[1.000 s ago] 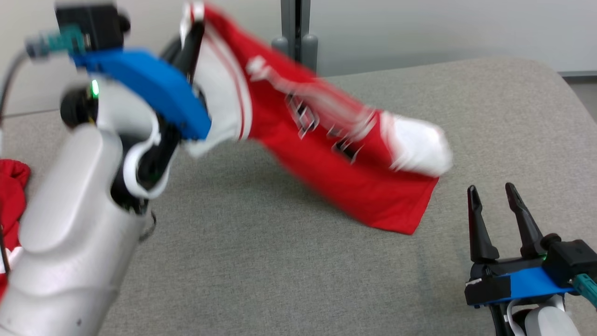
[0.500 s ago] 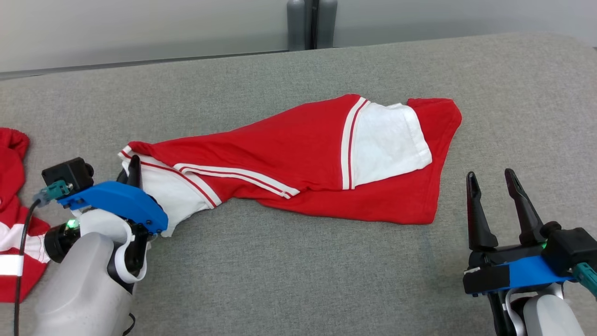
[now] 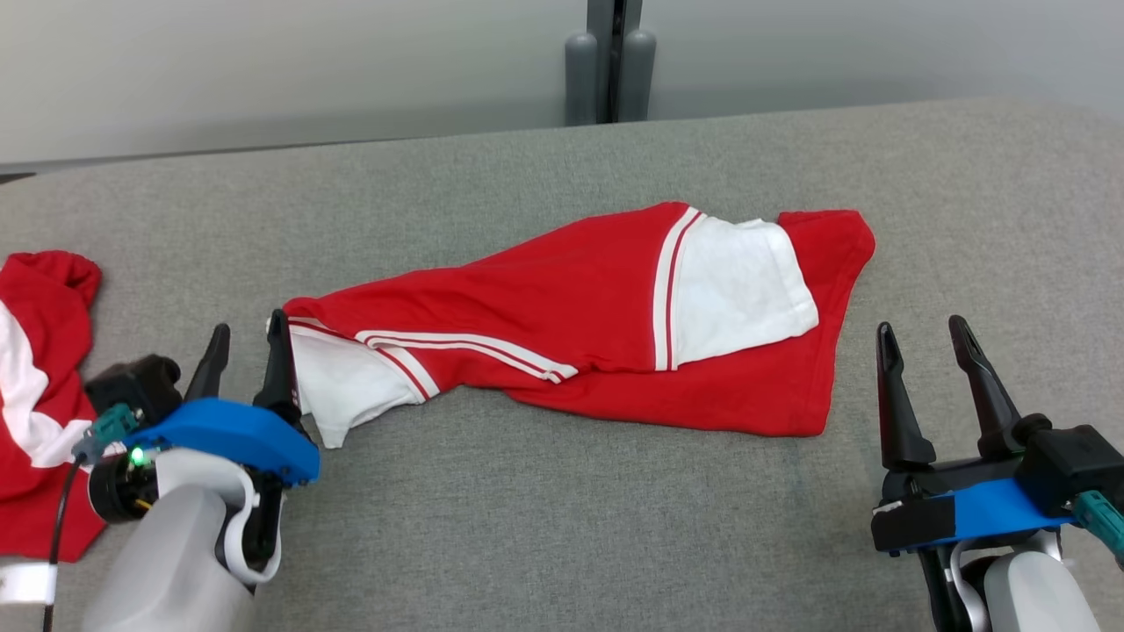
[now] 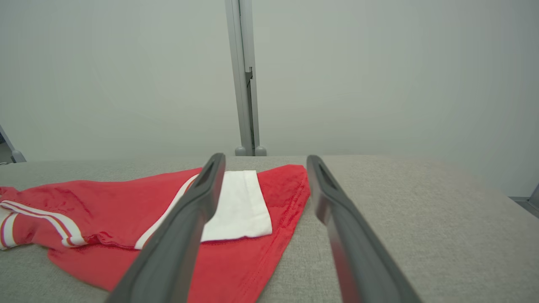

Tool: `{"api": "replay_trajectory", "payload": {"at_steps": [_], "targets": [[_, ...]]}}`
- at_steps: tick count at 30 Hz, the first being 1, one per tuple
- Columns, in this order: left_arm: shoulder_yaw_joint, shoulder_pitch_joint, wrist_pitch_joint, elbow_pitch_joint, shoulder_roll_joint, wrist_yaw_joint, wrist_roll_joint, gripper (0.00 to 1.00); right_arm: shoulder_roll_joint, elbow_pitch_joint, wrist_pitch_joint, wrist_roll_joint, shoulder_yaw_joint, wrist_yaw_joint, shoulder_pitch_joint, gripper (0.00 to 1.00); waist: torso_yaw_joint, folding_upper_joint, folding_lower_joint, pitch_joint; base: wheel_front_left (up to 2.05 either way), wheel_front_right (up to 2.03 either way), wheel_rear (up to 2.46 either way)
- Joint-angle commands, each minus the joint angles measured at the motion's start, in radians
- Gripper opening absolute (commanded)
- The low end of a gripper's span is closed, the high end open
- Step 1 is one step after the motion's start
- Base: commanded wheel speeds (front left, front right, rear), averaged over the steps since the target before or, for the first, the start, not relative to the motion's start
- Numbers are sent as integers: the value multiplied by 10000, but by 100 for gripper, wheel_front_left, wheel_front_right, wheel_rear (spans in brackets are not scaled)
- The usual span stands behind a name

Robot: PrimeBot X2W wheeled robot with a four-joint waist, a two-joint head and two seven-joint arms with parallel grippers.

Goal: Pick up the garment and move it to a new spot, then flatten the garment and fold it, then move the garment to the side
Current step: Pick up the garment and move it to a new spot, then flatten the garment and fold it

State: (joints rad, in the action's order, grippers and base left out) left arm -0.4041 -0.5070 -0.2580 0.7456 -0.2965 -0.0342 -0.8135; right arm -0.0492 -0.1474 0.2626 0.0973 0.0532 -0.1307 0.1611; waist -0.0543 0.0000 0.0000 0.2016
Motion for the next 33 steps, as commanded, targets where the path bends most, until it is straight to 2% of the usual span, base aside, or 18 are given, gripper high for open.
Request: {"api": "replay_trajectory", "payload": {"at_steps": [1,5,17,26,33], "targets": [[58,172,-49,-100,-8,-32,77,100,-21,-36,35,-47,37,-1,72,100,-19,0,0,-85,0,0,0],[527,1064,-76,-1055,38,-59,675,100,-20,-118,33,-140,154,-1,-138,100,61,0,0,-442,0,0,0],[1906,3842,-83,-3748,1061,123,2449,100,-21,-422,35,-259,-44,-1,-986,100,357,0,0,-1231,0,0,0],[2369,5015,-84,-4647,1483,99,3255,100,-21,-610,35,100,-264,-1,-1472,100,356,0,0,-1499,0,0,0],[2467,5428,-85,-4670,1683,2,3459,100,-22,-717,35,90,-361,-1,-1616,100,352,0,0,-1625,0,0,0]]}}
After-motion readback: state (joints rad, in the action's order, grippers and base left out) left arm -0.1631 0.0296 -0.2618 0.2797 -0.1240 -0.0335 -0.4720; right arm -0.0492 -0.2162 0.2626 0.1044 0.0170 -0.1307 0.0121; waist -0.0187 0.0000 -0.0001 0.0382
